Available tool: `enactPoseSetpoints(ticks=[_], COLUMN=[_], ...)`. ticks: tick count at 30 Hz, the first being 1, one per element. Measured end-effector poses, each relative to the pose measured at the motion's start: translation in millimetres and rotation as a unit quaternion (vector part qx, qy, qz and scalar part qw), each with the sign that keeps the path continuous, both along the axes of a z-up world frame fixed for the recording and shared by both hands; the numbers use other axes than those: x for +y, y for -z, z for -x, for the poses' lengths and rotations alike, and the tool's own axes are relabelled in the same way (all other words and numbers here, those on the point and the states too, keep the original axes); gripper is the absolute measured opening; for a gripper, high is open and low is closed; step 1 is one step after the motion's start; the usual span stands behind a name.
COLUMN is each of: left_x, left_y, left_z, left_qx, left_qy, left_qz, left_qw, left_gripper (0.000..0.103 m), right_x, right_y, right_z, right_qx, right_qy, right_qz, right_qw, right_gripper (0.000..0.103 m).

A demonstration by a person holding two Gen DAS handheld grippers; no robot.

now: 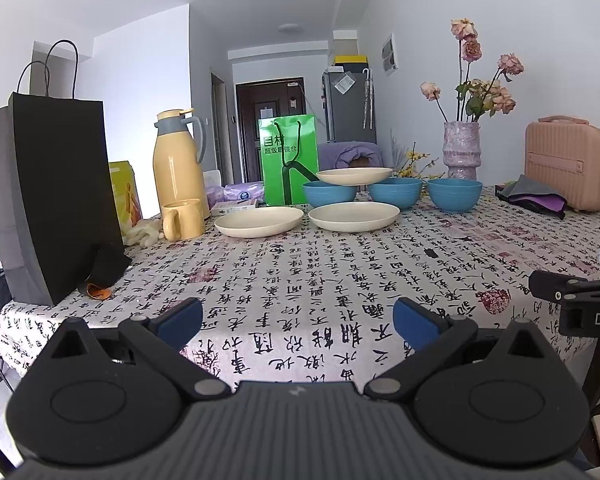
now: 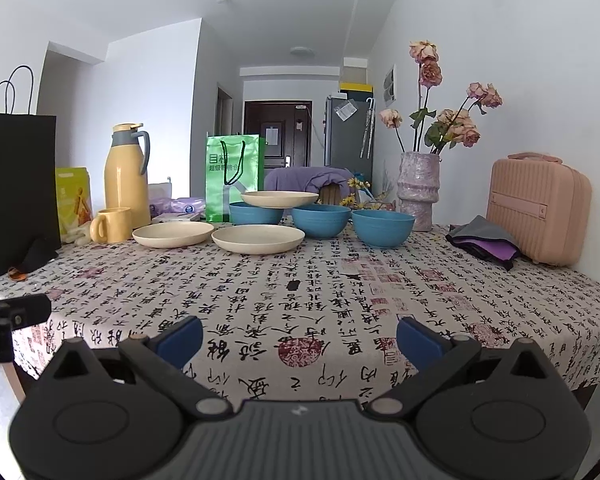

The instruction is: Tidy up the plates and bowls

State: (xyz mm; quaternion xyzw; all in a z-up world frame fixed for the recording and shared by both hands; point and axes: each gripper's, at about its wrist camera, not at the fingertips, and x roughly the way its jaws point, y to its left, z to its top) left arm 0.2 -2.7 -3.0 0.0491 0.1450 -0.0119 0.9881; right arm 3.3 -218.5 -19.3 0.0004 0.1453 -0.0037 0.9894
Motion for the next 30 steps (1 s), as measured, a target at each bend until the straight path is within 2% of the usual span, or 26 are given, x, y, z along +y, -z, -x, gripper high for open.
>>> enactPoseSetpoints(ticks=[30], left_x=[-0.8], left_y=[2.9], left_z=[0.6], left_qx=[0.003], left_qy=[-0.001], left_qz=[-0.003], left_qw=[1.0], left_gripper=[0.103], right_x=[-0.4], right_y=[3.3], right_z=[-3.5], right_qx=[0.009], right_qy=[-0.002], right_qz=[-0.006], right_qw=[1.0], right_gripper=[0.103])
